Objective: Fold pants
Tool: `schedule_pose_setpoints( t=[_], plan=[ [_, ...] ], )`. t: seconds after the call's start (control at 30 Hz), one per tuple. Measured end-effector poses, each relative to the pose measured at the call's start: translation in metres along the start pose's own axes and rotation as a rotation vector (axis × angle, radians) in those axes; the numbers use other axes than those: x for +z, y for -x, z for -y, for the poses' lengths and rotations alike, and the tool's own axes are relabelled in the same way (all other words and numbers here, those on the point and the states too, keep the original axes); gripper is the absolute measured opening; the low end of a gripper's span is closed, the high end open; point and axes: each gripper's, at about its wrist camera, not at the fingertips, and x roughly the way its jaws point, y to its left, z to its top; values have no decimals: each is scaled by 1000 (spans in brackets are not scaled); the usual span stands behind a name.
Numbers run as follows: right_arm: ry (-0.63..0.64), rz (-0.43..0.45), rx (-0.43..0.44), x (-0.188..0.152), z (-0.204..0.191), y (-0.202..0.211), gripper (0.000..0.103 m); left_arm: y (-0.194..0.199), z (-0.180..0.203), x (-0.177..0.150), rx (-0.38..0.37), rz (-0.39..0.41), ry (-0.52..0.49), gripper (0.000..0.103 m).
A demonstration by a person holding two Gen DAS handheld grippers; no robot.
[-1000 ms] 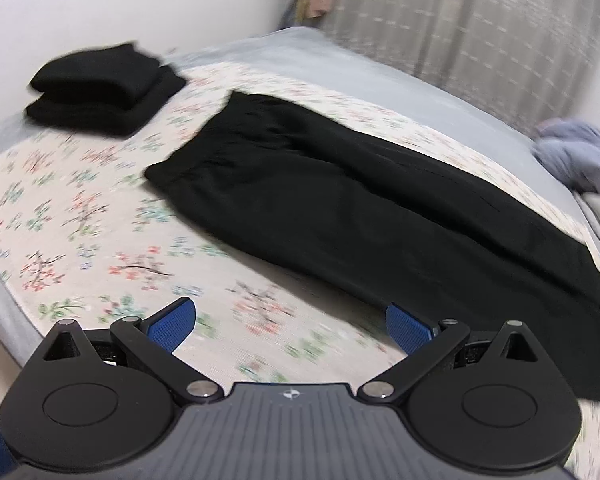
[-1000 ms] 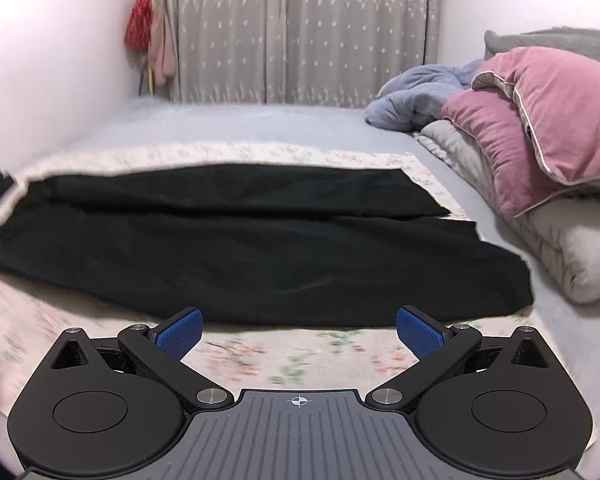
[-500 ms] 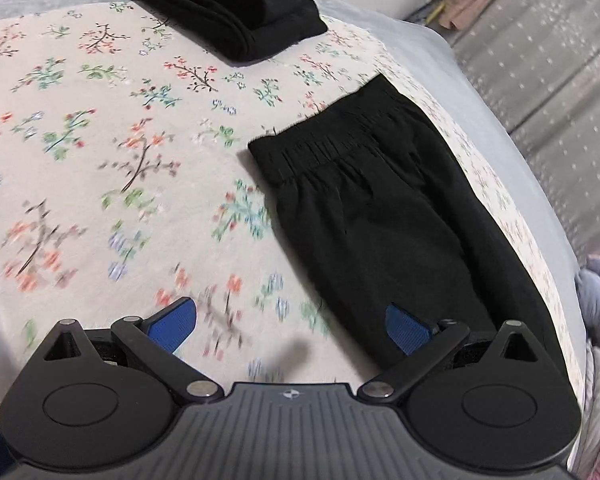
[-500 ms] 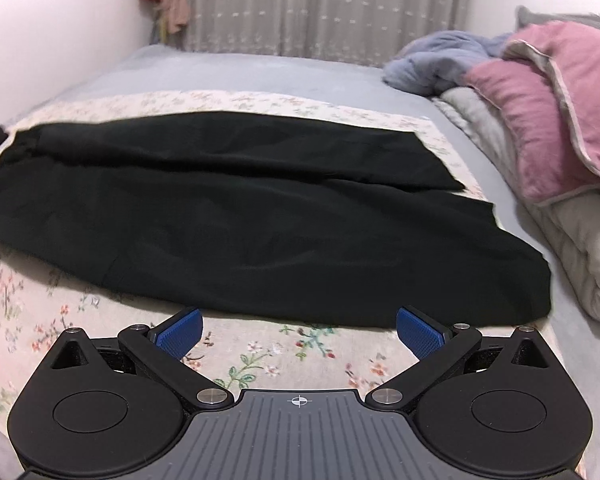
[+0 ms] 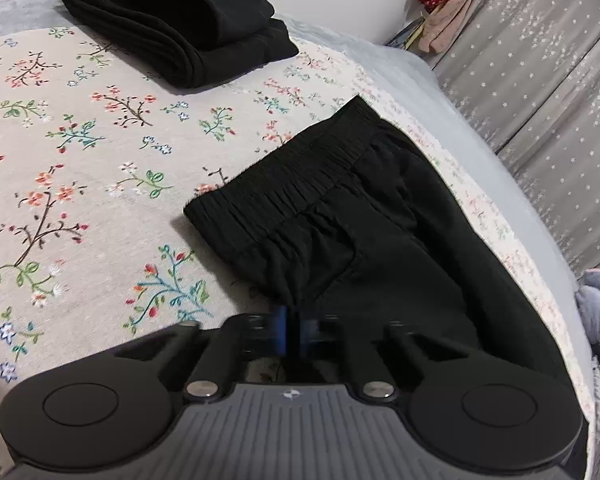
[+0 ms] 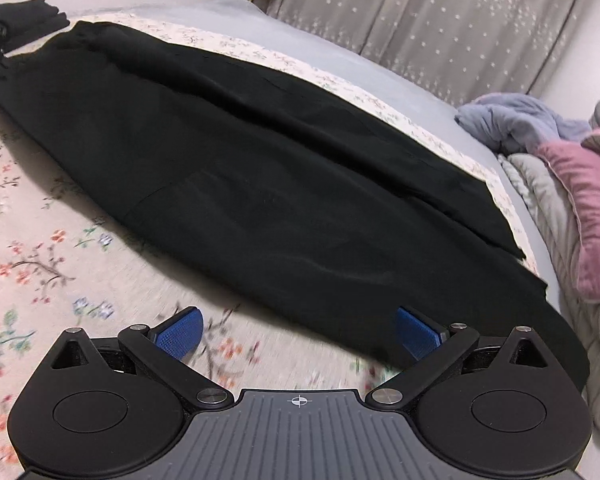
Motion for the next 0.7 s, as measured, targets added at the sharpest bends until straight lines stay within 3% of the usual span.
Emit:
schedule_pose_setpoints(
  t=[0.1, 0.17, 0.2, 0.27, 0.37, 0.53, 0.7],
  plan=[
    [9, 32, -5, 7, 1, -9, 87, 9, -3, 4, -24, 22, -1, 11],
    [0, 37, 26, 11, 5, -15, 55, 20, -3, 7, -31, 50, -22, 10],
    [-18, 33, 51, 13, 7, -18, 45, 26, -3, 8, -33, 63, -31, 10],
    [-59, 20, 89, 14, 11, -20, 11, 38, -5, 14, -33, 87, -37, 10],
    [-76, 26, 102, 17, 11, -6, 4, 53, -13, 26, -22, 108, -27, 10],
    [-170, 57, 224, 20, 18, 39, 3, 68, -26, 29, 72, 106, -75, 10],
    [-131, -18, 280, 10, 6, 40, 3, 71, -38, 28, 101, 81, -43, 11]
  ],
)
